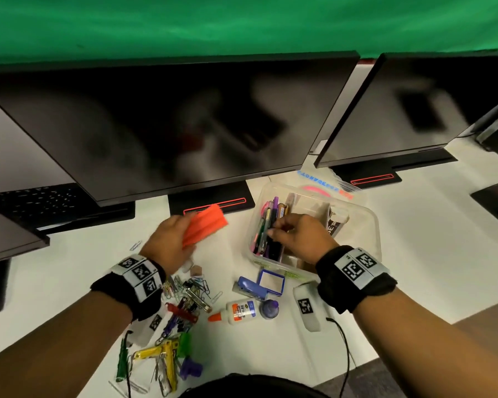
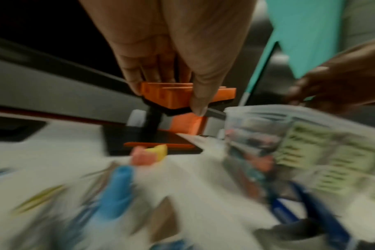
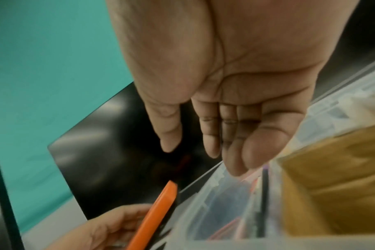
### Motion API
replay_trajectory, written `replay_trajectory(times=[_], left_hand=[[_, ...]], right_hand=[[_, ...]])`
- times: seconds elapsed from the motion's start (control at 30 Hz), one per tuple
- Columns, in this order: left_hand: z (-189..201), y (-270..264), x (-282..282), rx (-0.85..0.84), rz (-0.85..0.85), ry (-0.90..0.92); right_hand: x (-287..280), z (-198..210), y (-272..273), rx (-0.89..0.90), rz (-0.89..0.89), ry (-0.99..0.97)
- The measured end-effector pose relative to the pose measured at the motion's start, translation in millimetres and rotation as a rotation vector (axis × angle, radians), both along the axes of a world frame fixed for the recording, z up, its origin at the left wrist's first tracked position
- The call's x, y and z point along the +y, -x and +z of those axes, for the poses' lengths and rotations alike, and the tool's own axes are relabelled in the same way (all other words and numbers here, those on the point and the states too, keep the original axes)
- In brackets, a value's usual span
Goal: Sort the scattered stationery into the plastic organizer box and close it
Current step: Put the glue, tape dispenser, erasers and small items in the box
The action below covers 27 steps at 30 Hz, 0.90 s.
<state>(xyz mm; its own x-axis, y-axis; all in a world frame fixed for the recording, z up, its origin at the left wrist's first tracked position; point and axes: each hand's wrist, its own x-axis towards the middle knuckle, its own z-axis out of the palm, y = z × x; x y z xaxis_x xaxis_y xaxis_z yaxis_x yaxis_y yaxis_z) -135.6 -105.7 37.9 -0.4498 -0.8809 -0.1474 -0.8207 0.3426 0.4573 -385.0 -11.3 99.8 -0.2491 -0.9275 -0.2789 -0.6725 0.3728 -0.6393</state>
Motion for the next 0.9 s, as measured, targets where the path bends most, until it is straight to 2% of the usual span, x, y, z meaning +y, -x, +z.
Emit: replay_trajectory(times=[0.1, 0.2, 0.3, 0.43, 0.5, 0.6, 0.73, 0.9], left_hand=[[24.8, 41.2, 24.1, 0.074, -0.214, 0.073], [36.7, 70.3, 42.6, 0.112, -0.271, 0.085], [36.2, 82.9, 48.3, 0.109, -0.305, 0.062], [29.1, 85.8, 42.9, -0.068, -0.452, 0.066], [29.6, 87.4, 40.4, -0.137, -0.496, 0.095], [29.3, 88.0, 40.1, -0.169, -0.524, 0.112], [27.6, 87.6, 44.7, -0.196, -0.541, 0.123], [27.1, 86.6, 45.2, -0.196, -0.544, 0.101]], right_hand=[[-3.1, 7.1, -9.4, -0.282, -0.096, -0.009], [-2.7, 15.0, -4.5, -0.433, -0.181, -0.012], [1.7, 33.7, 20.4, -0.273, -0.226, 0.038], [11.1, 64.6, 72.3, 0.115, -0.349, 0.173], [16.0, 69.8, 95.4, 0.299, -0.372, 0.109], [14.9, 56.7, 115.0, 0.484, -0.375, -0.065], [8.8, 18.6, 119.7, 0.471, -0.311, -0.315], [-2.9, -18.7, 127.1, 0.502, -0.22, -0.473]])
